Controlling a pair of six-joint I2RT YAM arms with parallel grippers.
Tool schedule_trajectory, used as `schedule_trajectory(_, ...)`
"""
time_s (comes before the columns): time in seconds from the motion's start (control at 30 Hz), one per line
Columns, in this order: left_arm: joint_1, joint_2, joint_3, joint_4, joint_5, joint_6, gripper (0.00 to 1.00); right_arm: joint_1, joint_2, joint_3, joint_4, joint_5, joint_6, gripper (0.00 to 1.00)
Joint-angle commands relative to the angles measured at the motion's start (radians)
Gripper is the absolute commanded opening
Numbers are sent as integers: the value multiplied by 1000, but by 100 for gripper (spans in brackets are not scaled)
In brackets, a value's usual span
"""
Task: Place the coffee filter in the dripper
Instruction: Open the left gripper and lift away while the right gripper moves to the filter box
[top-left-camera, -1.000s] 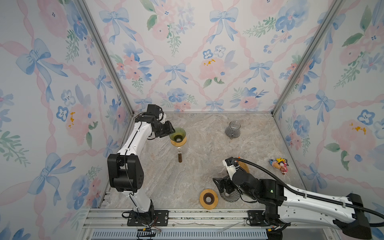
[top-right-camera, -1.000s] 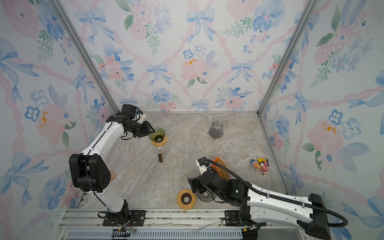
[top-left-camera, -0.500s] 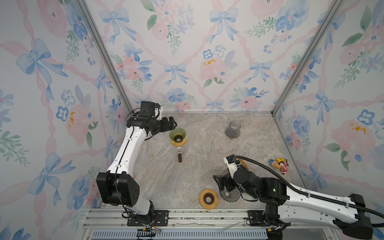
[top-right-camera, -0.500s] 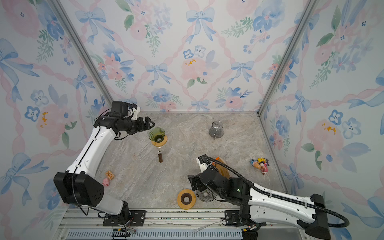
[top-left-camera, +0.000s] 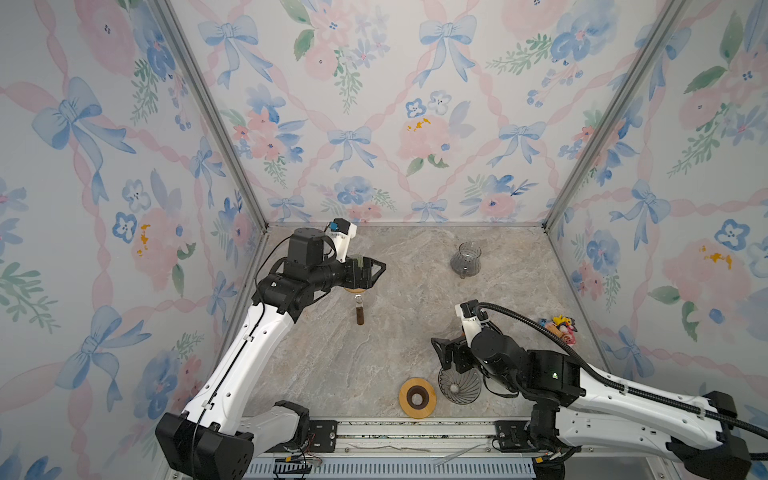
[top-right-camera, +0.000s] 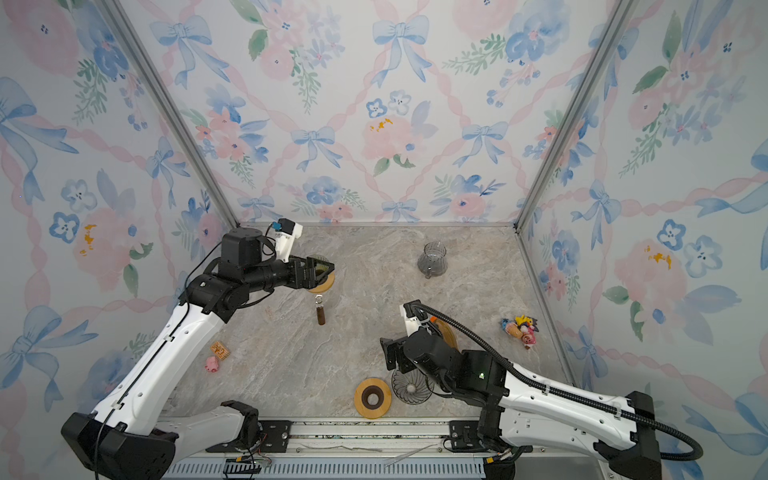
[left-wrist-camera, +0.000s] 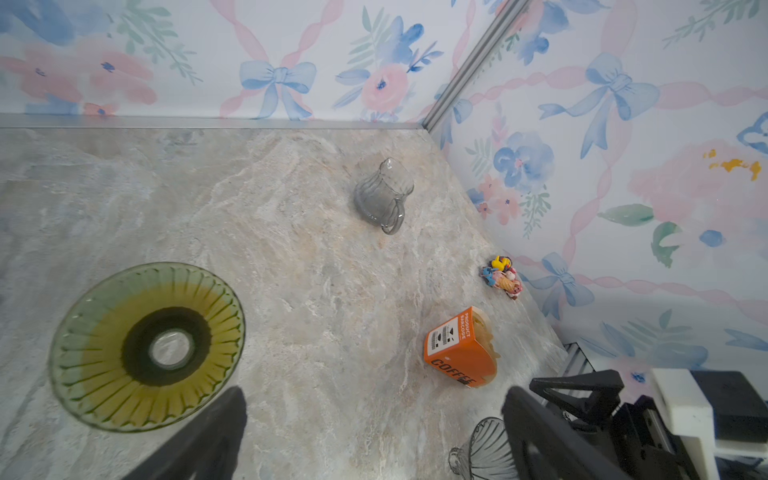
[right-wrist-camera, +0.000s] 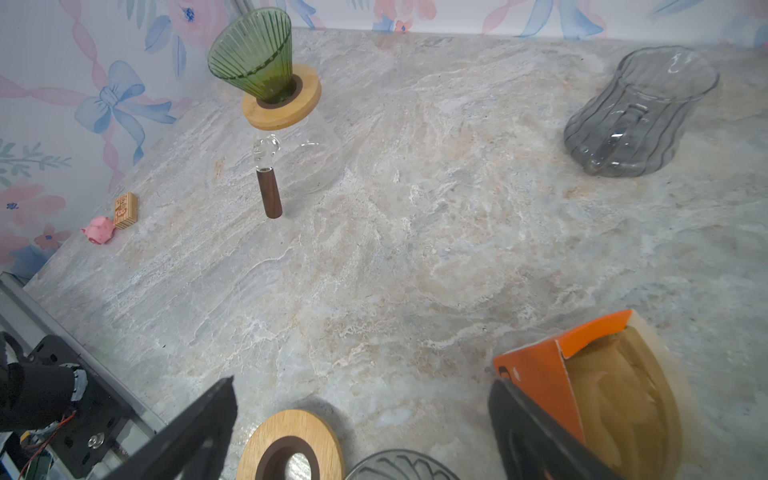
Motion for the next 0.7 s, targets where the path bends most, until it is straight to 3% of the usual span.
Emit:
schedule_trajectory(0.0, -37, 42, 12, 146, 55, -9, 98, -31, -33, 44, -66, 38, -24, 97)
schedule_trajectory(0.2, -142, 177, 98, 217, 69, 69, 98, -123, -82, 46, -112, 26, -41, 98)
schedule_trajectory(0.3, -180, 229, 116, 240, 104, 131, 98, -204, -101, 59, -154, -67, -45, 98)
schedule_trajectory(0.67, -211, 186, -13, 312, 174, 180, 98, -482, -93, 48, -311, -383, -75, 55)
